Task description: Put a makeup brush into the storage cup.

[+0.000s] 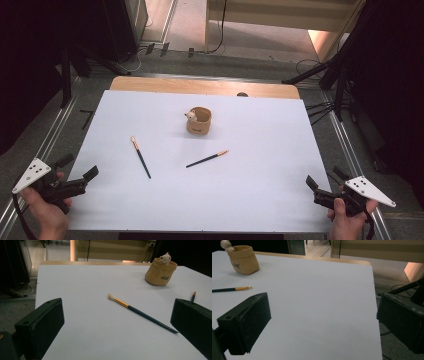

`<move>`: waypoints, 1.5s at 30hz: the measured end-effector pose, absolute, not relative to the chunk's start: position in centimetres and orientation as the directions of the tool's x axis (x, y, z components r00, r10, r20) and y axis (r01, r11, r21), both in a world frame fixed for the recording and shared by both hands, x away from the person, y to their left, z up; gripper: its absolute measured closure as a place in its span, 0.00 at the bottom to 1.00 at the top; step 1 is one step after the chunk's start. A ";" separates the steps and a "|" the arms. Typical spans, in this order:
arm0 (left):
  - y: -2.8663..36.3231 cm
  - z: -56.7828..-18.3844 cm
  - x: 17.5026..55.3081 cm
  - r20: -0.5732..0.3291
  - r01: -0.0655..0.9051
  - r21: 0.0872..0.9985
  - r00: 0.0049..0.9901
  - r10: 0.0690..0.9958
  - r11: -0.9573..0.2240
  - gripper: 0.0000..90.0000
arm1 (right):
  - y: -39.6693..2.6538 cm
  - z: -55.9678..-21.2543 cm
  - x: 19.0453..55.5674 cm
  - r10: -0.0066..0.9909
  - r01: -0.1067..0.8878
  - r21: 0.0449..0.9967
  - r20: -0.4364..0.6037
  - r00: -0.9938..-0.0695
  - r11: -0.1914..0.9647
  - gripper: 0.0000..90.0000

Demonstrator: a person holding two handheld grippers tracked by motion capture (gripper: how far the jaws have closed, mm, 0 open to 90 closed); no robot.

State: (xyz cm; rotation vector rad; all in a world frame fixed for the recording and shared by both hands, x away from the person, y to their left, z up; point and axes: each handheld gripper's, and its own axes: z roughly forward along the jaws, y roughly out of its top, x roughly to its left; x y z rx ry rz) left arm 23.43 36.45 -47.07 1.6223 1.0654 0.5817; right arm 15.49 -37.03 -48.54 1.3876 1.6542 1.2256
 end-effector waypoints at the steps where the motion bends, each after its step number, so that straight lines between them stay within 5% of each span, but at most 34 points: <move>1: 36.5 -47.1 23.4 -0.141 0.349 0.936 0.484 0.864 -0.043 0.00 | -37.0 -48.5 15.5 0.969 0.362 0.932 0.080 -0.232 0.010 0.00; 18: 36.3 -46.7 23.4 -0.189 0.371 0.929 0.463 0.866 0.004 0.00 | -36.1 -48.5 16.2 0.962 0.371 0.928 0.070 -0.262 0.034 0.00; 33: 33.0 -45.7 24.2 -0.152 0.389 0.920 0.459 0.875 -0.044 0.06 | -36.0 -48.6 16.0 0.963 0.379 0.925 0.063 -0.262 0.043 0.00; 45: 30.9 -44.9 24.7 -0.156 0.404 0.912 0.492 0.857 -0.066 0.02 | -35.8 -48.6 16.1 0.960 0.370 0.928 0.056 -0.274 0.051 0.00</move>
